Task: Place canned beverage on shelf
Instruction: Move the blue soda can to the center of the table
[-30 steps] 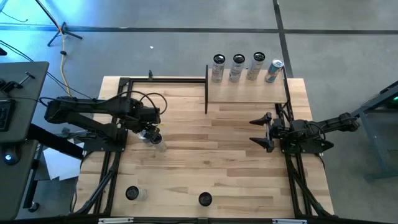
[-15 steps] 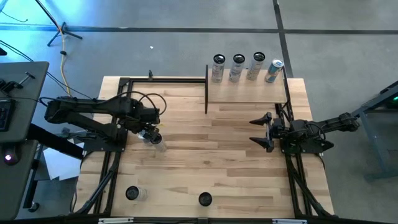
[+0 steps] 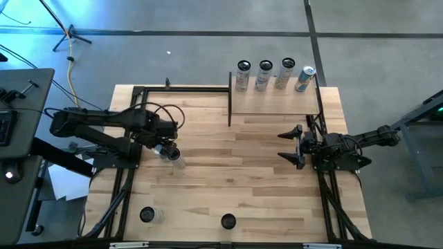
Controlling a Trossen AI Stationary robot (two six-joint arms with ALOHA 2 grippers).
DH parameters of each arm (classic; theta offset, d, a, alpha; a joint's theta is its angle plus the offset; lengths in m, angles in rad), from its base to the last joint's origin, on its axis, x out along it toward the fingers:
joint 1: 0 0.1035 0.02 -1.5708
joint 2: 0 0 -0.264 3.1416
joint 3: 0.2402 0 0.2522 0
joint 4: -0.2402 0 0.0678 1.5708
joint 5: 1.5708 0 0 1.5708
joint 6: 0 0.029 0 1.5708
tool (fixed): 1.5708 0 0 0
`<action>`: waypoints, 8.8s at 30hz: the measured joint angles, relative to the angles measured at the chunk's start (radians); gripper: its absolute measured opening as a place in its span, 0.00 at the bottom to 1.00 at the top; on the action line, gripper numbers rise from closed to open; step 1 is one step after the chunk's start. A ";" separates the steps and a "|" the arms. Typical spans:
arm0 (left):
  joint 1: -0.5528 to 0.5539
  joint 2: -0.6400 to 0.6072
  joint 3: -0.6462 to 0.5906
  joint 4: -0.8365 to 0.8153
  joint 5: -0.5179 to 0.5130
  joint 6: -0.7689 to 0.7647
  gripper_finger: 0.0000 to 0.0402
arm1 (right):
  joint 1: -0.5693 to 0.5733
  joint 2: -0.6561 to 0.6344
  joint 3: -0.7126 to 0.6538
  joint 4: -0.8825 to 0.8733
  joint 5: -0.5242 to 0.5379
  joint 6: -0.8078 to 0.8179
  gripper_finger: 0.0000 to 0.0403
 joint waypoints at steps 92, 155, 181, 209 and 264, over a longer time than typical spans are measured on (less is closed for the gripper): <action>0.554 0.280 0.133 0.195 -0.307 1.348 0.74 | 0.000 0.000 0.000 0.000 -0.003 0.000 0.97; 0.587 0.506 0.132 0.350 0.061 1.207 0.38 | 0.000 0.000 0.000 0.000 -0.003 0.000 0.97; 0.405 0.084 -0.589 1.904 -0.251 0.964 0.38 | 0.000 0.000 0.000 0.000 0.000 0.000 0.97; 0.182 0.345 -0.651 2.325 -0.434 0.802 0.41 | 0.000 0.000 0.000 0.000 -0.003 0.000 0.97; 0.043 0.577 -0.629 2.633 -0.578 0.838 0.64 | 0.000 0.000 0.000 0.000 -0.003 0.000 0.97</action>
